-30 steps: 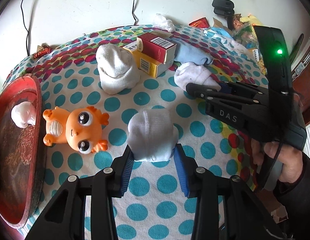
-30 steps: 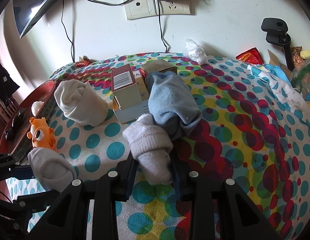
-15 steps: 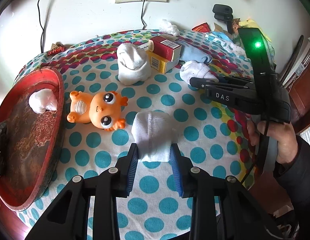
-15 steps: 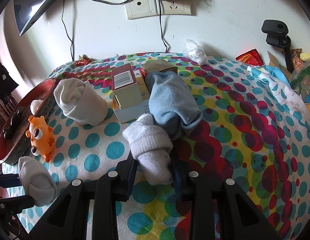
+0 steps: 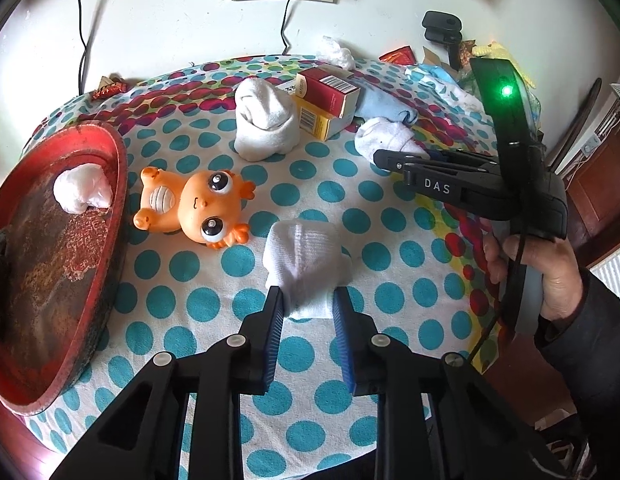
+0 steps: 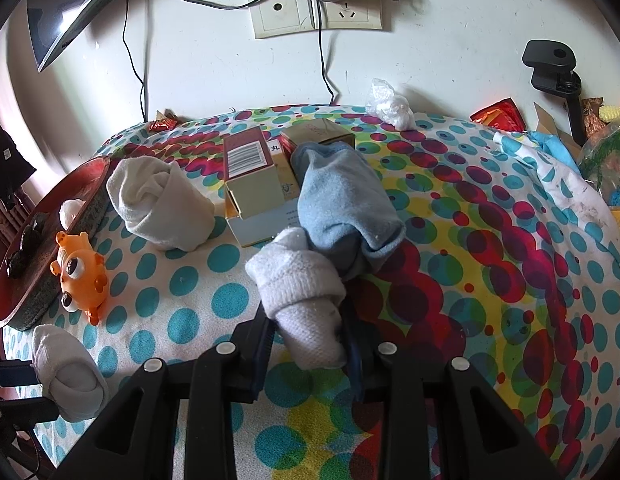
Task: Organize objects
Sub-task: 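Grasp the rolled grey-white sock with the left gripper, then carry the sock with the left gripper into the red tray and release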
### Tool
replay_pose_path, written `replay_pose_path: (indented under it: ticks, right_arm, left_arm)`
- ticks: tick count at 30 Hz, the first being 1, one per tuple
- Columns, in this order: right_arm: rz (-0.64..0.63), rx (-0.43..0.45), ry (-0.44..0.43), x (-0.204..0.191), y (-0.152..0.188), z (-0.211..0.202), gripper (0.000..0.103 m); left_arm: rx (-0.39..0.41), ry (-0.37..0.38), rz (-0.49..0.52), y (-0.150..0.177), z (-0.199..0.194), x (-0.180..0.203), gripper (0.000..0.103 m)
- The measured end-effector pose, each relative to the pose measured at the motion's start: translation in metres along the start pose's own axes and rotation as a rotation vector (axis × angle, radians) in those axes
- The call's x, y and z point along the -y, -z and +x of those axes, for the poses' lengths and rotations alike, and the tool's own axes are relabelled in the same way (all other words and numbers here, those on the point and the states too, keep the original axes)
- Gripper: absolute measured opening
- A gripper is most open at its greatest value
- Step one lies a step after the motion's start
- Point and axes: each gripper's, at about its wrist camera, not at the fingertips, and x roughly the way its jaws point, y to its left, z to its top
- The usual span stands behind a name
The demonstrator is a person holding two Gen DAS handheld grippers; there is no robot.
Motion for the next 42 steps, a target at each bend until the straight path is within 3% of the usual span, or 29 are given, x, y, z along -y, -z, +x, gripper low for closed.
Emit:
replay_pose_path:
  ticks: [4, 6, 8, 11, 15, 29, 31, 32, 42]
  right_arm:
    - [0.005, 0.001, -0.006, 0.001, 0.0, 0.0, 0.031]
    - [0.009, 0.002, -0.01, 0.001, 0.001, 0.001, 0.031]
    - [0.01, 0.002, -0.011, 0.001, 0.001, 0.001, 0.032]
    - [0.013, 0.002, -0.015, 0.002, 0.001, 0.001, 0.032]
    - [0.019, 0.003, -0.02, 0.002, 0.001, 0.001, 0.032]
    - [0.031, 0.003, -0.03, 0.002, 0.001, 0.0, 0.032]
    - [0.032, 0.003, -0.03, 0.001, 0.001, -0.001, 0.032]
    - [0.031, 0.001, -0.03, 0.002, 0.001, -0.001, 0.032]
    - [0.03, 0.003, -0.029, 0.002, 0.003, 0.001, 0.032]
  left_arm:
    - [-0.015, -0.015, 0.012, -0.004, 0.005, 0.003, 0.035]
    - [-0.027, -0.026, 0.022, -0.007, 0.009, 0.007, 0.062]
    - [-0.017, -0.034, 0.025, -0.009, 0.012, 0.01, 0.072]
    - [-0.003, -0.042, 0.027, -0.016, 0.018, 0.012, 0.072]
    - [-0.033, -0.037, 0.028, -0.025, 0.031, 0.015, 0.061]
    - [-0.043, -0.049, -0.012, -0.053, 0.056, -0.004, 0.06]
    - [-0.04, -0.069, 0.017, -0.055, 0.058, 0.0, 0.053]
    - [-0.046, -0.089, 0.032, -0.056, 0.06, 0.002, 0.043]
    - [-0.037, -0.044, 0.043, -0.053, 0.048, 0.006, 0.04]
